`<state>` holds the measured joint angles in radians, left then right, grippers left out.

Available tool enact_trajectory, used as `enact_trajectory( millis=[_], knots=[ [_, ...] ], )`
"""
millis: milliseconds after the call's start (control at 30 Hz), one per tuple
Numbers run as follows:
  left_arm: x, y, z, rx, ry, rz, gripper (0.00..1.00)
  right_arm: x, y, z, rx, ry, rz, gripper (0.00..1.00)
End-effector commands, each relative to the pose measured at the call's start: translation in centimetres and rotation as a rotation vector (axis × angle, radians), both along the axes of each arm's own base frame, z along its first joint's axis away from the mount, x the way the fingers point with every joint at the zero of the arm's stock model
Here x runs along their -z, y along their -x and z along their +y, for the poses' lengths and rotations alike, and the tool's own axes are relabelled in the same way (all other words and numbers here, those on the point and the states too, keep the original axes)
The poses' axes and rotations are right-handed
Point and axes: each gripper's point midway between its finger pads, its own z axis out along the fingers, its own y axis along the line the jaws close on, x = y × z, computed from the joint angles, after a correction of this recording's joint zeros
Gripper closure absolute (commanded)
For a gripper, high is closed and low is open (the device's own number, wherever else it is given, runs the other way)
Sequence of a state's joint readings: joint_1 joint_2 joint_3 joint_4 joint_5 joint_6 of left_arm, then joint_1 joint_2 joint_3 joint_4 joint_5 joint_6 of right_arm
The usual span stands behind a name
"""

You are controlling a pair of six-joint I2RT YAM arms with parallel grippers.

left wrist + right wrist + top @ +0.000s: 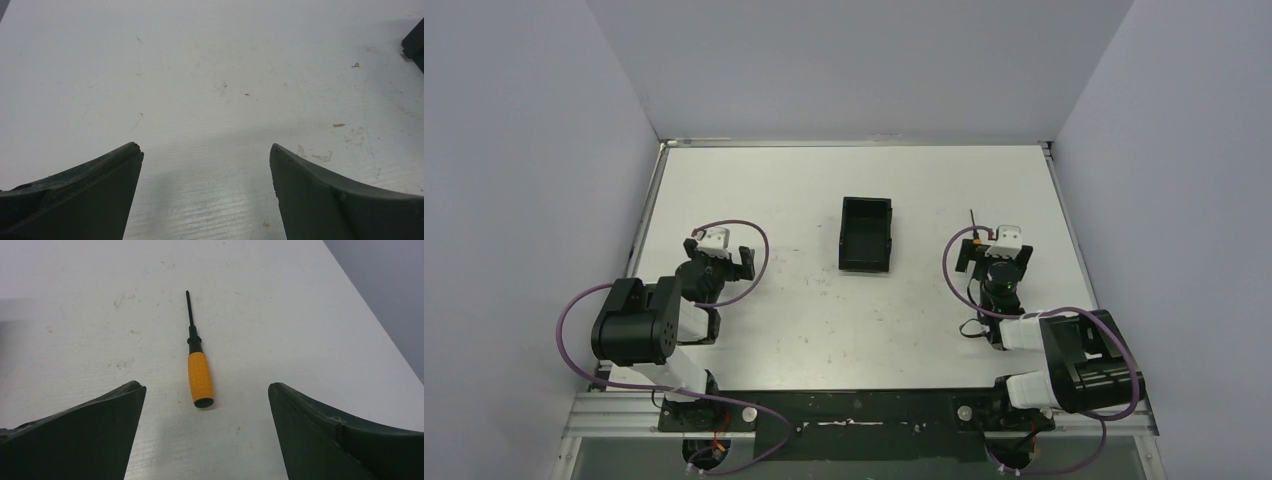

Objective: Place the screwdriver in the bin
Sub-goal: Pick up the screwdriver from the center of the board.

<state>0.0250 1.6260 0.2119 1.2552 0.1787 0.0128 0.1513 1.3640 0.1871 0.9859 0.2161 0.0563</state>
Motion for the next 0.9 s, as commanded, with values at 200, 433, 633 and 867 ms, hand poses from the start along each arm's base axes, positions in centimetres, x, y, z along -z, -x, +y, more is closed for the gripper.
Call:
enact_trajectory(
  millis=[200, 433, 633, 867],
  knots=[
    [-1.5, -0.6, 0.0, 0.0, -0.009, -0.055, 0.03, -4.1, -1.9, 0.3, 0.016, -0.012, -0.037, 0.0],
    [-1.5, -0.6, 0.0, 0.0, -0.009, -0.055, 0.03, -7.1, -3.4, 1.0, -0.016, 0.005, 0.008, 0.0],
    [-1.5, -0.6, 0.1, -0.001, -0.008, -0.055, 0.03, -8.0, -4.9, 1.7, -0.032, -0.01, 0.107, 0.0],
    [-1.5, -0.6, 0.0, 0.001, -0.009, -0.056, 0.03, -10.1, -6.6, 1.8, 0.001, -0.033, 0.223, 0.0]
  ],
)
